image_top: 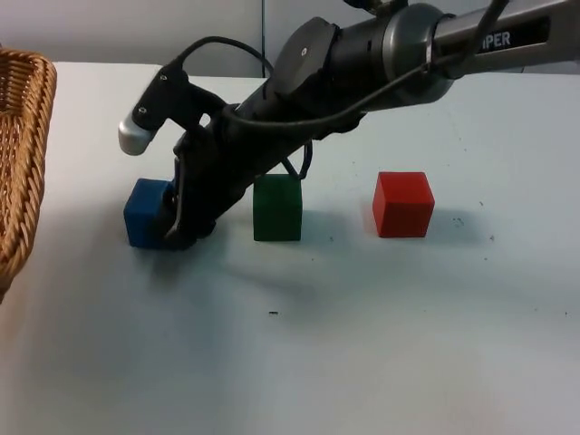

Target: Pick up the basket with the left hand and place the blue cube into the basket with the right hand.

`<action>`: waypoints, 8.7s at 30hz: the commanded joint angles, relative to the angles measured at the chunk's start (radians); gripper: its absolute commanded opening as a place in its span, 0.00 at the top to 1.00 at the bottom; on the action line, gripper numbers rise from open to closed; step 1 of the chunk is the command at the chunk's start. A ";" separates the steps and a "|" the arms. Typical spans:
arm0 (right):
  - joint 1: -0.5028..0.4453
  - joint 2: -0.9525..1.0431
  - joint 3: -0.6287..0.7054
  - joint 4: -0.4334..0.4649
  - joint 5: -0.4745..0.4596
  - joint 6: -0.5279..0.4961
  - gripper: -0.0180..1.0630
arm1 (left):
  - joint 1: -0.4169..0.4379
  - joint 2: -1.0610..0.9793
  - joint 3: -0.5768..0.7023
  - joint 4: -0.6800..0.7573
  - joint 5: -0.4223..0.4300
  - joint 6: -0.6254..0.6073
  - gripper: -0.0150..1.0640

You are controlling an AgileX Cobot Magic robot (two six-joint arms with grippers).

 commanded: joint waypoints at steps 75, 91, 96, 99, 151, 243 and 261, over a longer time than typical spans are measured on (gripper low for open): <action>0.262 -0.212 -0.007 -0.304 -0.146 0.485 0.62 | -0.135 0.001 0.000 -0.167 0.071 0.024 0.99; 0.259 -0.353 -0.007 -0.310 -0.140 0.485 0.01 | -0.135 0.021 0.000 -0.163 0.046 0.024 0.99; 0.252 -0.486 -0.007 -0.341 -0.059 0.489 0.01 | -0.135 0.091 0.000 -0.163 0.028 0.026 0.99; 0.228 -0.558 -0.007 -0.342 0.020 0.489 0.01 | -0.135 0.140 0.000 -0.163 -0.029 0.028 0.99; 0.133 -0.645 0.070 -0.338 0.236 0.477 0.01 | -0.137 0.536 -0.131 -0.270 -0.140 0.323 0.64; 0.133 -1.776 1.300 -0.160 -0.180 0.588 0.02 | -0.656 -1.479 0.279 0.342 0.039 -0.561 0.41; 0.133 -2.100 1.350 -0.628 0.136 1.120 0.02 | -0.656 -1.479 0.299 0.479 0.062 -0.639 0.41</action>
